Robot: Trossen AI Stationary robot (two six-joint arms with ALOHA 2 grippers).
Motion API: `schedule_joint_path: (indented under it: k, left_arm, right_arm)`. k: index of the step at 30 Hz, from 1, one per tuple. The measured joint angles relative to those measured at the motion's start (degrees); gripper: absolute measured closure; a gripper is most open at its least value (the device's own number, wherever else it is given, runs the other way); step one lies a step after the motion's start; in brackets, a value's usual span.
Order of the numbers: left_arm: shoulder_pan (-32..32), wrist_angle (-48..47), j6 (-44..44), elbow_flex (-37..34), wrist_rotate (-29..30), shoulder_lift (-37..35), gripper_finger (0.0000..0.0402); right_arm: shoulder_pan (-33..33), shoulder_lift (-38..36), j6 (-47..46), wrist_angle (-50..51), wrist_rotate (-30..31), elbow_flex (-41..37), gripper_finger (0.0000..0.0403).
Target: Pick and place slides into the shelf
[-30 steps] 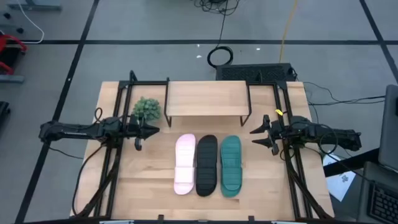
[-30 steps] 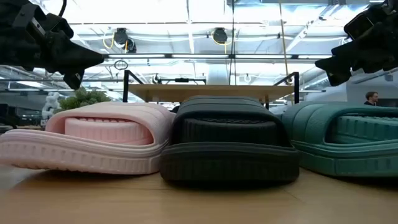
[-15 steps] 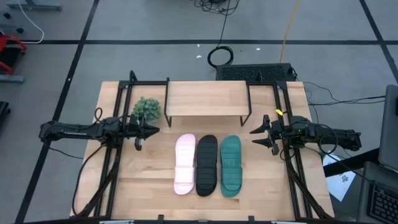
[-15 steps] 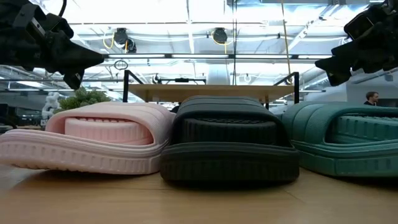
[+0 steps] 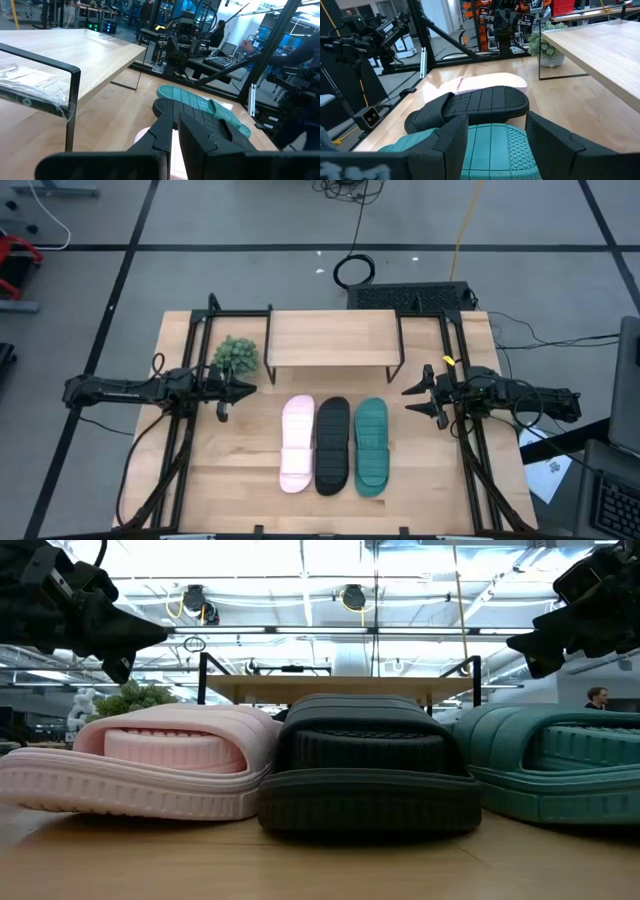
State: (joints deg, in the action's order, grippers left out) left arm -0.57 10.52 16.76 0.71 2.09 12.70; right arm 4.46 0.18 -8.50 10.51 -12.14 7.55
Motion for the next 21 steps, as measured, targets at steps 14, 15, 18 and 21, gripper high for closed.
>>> schedule_joint_path:
  k: [14,15,18,21]
  left_arm:
    - [0.0,0.0,0.0,0.0,0.0,0.0,0.0369]
    - [0.0,0.0,0.0,0.0,0.0,0.0,0.0369]
    - [0.0,0.0,0.0,0.0,0.0,0.0,0.0369]
    - [0.0,0.1,0.0,0.0,0.9,0.0,0.0369]
  right_arm:
    - [0.0,0.0,0.6,0.0,4.8,0.0,0.0216]
    - [0.0,0.0,0.6,0.0,4.7,0.0,0.0216]
    - [0.0,0.0,0.6,0.0,4.7,0.0,0.0216]
    - [0.0,0.0,0.6,0.0,4.7,0.0,0.0216]
